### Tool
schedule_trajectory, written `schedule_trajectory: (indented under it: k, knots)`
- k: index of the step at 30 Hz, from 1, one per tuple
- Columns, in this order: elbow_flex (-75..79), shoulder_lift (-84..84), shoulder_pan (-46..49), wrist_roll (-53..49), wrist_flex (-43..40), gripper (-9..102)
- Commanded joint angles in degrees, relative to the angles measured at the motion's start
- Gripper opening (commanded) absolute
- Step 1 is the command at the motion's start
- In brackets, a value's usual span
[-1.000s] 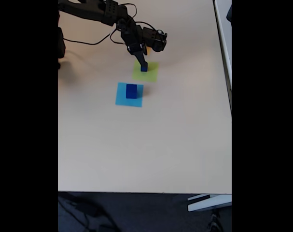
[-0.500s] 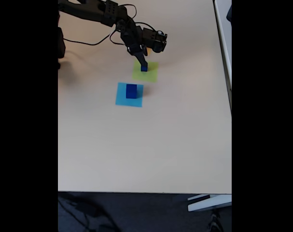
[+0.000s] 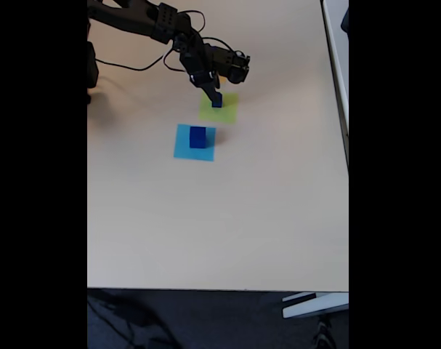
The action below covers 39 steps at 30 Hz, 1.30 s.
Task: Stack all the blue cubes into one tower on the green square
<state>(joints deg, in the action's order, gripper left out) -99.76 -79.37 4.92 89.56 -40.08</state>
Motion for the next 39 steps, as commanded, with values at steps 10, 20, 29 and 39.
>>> schedule_trajectory:
  k: [10,20,29,39]
  knots:
    - [0.0,-1.23,0.62,-0.09,0.88,15]
    - [-0.18,-1.14,0.7,0.09,1.05,12]
    - [-1.32,-1.05,1.05,-0.18,2.81,10]
    - [-1.41,-1.05,1.05,-0.26,2.81,8]
